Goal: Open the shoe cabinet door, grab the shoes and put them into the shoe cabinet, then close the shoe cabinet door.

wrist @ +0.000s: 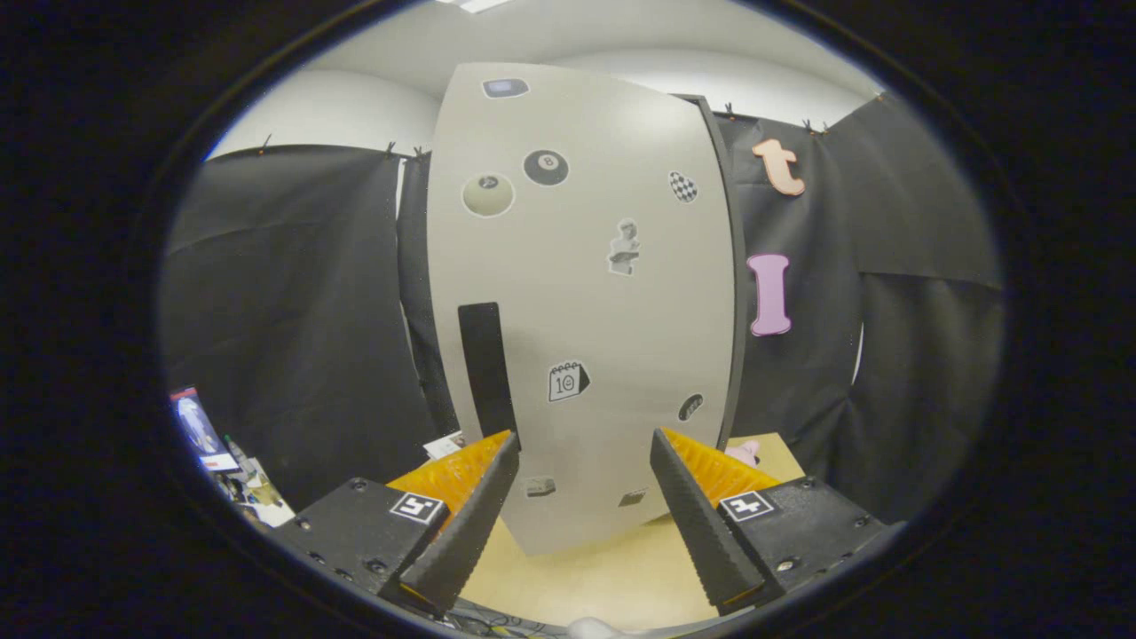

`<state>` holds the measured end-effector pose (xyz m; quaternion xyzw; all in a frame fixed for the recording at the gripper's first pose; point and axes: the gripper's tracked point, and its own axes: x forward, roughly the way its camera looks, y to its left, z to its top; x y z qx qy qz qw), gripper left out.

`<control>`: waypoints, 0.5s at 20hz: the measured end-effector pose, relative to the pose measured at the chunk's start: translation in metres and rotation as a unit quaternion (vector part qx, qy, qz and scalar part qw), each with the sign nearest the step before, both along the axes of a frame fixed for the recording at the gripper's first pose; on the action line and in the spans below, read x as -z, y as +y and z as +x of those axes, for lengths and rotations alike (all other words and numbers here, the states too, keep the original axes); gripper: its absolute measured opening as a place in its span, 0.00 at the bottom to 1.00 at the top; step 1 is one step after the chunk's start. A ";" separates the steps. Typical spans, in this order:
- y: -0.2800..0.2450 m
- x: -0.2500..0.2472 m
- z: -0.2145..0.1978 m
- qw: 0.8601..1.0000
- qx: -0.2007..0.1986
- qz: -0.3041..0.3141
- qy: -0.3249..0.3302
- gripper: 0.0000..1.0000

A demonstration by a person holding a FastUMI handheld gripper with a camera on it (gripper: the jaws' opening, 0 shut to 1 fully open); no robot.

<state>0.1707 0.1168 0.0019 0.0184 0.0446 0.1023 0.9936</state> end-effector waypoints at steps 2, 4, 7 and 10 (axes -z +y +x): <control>0.001 -0.001 -0.002 1.000 0.007 0.001 -0.002 0.98; 0.003 -0.001 -0.005 1.000 0.013 0.003 -0.002 0.98; 0.002 -0.002 -0.012 1.000 0.026 0.005 -0.004 0.98; -0.002 -0.004 -0.019 0.999 0.044 0.008 -0.007 0.98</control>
